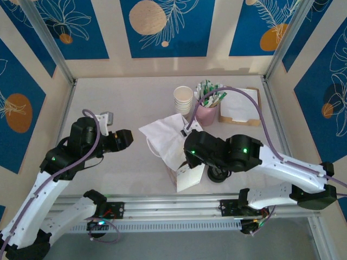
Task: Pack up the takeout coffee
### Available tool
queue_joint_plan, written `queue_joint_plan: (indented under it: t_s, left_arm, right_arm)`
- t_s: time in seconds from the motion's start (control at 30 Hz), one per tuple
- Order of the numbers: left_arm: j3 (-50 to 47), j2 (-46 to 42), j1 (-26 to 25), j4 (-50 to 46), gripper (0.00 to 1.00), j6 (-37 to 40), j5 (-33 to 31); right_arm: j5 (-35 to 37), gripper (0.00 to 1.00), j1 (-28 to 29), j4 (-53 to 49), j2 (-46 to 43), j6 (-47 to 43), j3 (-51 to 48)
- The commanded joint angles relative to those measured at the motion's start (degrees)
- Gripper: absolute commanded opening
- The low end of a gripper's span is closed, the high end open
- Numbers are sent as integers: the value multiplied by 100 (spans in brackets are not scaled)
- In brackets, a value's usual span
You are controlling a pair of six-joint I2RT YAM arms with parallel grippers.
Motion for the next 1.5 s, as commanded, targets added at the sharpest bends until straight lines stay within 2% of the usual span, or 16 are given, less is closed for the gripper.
queue_joint_plan:
  t_s: [0.0, 0.13, 0.23, 0.3, 0.47, 0.6, 0.97, 1.2, 1.47]
  left_arm:
    - [81, 18, -26, -36, 63, -58, 120]
    - [68, 51, -26, -7, 63, -66, 121]
    - [61, 77, -25, 16, 63, -72, 128]
    - [61, 97, -25, 6, 63, -61, 137]
    - [56, 90, -25, -10, 63, -52, 95]
    - [58, 114, -26, 20, 63, -58, 102]
    - [26, 201, -26, 76, 63, -73, 129]
    - [6, 203, -26, 67, 63, -82, 121]
    - [24, 255, -25, 68, 63, -72, 155]
  right_arm:
    - [-175, 5, -31, -268, 57, 46, -125]
    - [-29, 20, -39, -424, 169, 20, -66]
    - [8, 39, -15, -162, 32, -201, -24]
    - [22, 46, 21, 66, -91, -361, 34]
    - [-29, 47, 44, 687, -462, -630, 105]
    - [-400, 46, 40, 1259, -658, -781, -9]
    - [-1159, 47, 40, 2264, -322, -675, -63]
    - [-1372, 53, -37, 2369, 15, -546, -13]
    - [-900, 54, -113, 1951, 426, -509, 178]
